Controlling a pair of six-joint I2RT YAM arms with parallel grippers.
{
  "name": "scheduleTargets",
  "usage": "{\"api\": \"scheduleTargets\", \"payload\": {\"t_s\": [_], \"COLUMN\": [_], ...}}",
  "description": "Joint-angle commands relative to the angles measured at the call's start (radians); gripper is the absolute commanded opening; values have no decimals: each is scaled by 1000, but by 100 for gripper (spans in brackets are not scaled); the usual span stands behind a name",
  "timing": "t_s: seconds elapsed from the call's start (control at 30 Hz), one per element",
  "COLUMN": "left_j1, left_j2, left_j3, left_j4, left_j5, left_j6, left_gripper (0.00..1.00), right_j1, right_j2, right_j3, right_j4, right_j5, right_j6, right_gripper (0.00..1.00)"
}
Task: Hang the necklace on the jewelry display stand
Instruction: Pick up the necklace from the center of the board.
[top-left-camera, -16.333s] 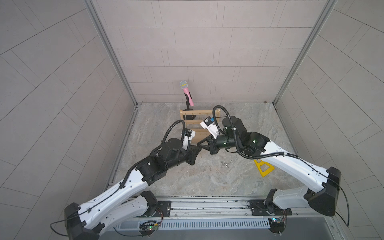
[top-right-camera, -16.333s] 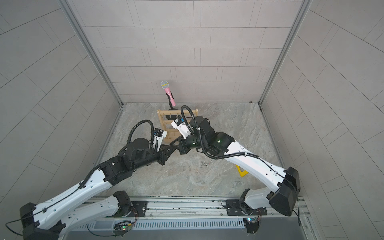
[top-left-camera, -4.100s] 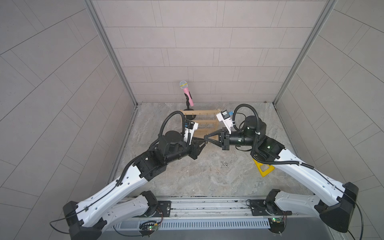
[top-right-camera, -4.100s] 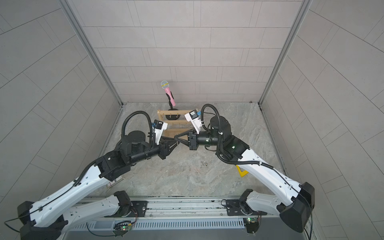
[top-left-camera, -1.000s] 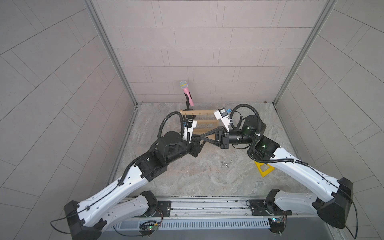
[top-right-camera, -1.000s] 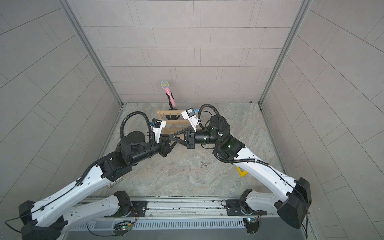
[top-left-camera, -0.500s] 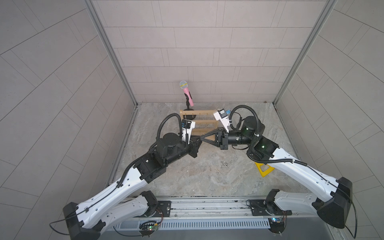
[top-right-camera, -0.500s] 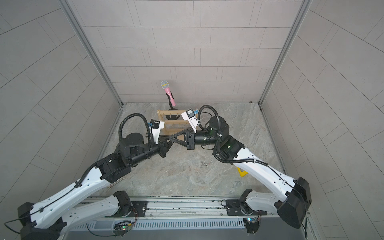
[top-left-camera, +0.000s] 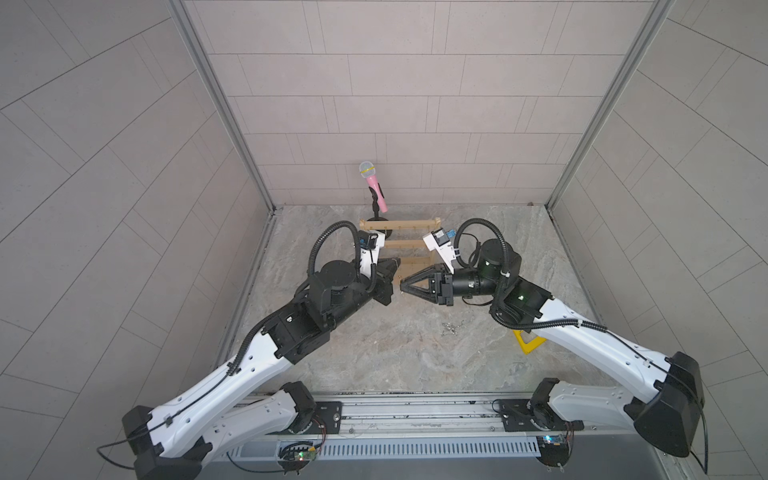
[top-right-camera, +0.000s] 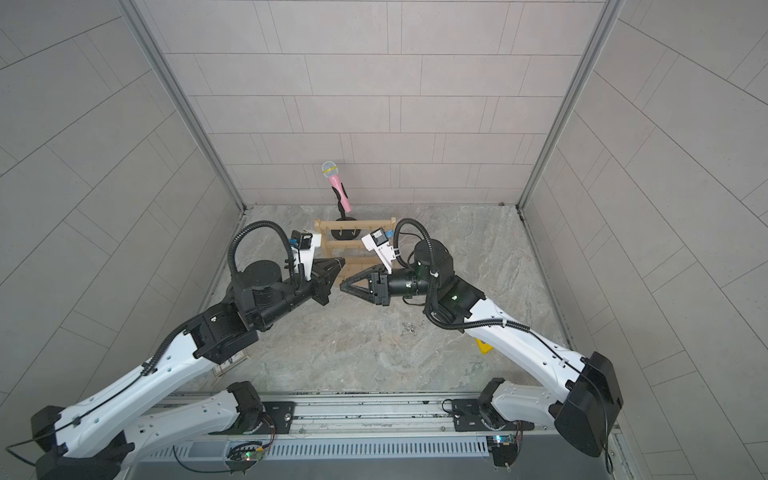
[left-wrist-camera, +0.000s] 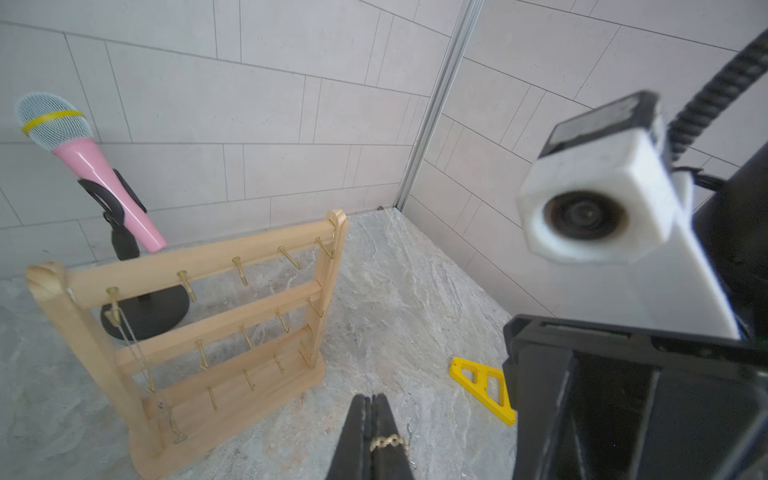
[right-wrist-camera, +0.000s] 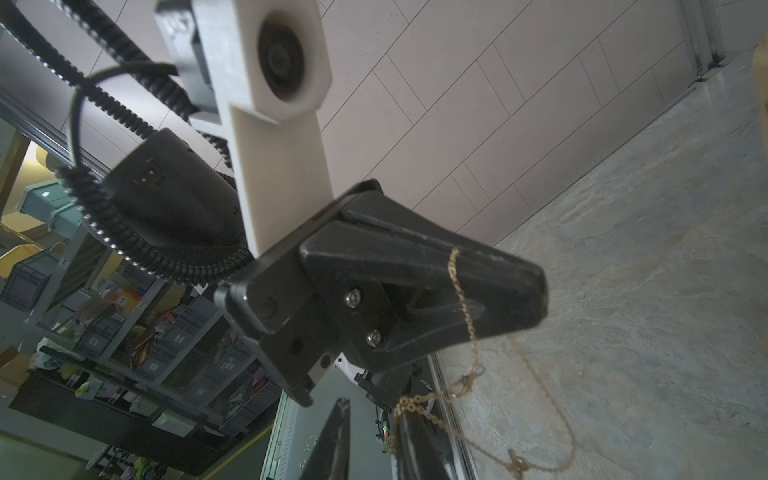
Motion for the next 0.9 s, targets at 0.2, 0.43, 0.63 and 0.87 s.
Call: {"api": "scheduleTargets", "payload": {"t_s": [0.2, 0.43, 0.63, 0.87], "left_j1": [-5, -5, -5, -7], "left_j2": [-25, -25, -15, 40], "left_j3": [87, 124, 161, 248], "left_j4": [13, -9, -62, -168], "left_j5": [-52, -10, -37, -62], "left_j6": [178, 204, 222, 210], "left_gripper": [0, 0, 0, 0], "right_j1": [-27, -36, -21, 101], "right_j2": [-62, -64, -101, -88], "right_j3": [-17, 0, 80, 215], "right_j4": [-83, -138, -283, -430], "right_j5": [2, 31, 200, 463], "right_j6": [-91, -147, -290, -472], "right_gripper": [36, 42, 42, 42]}}
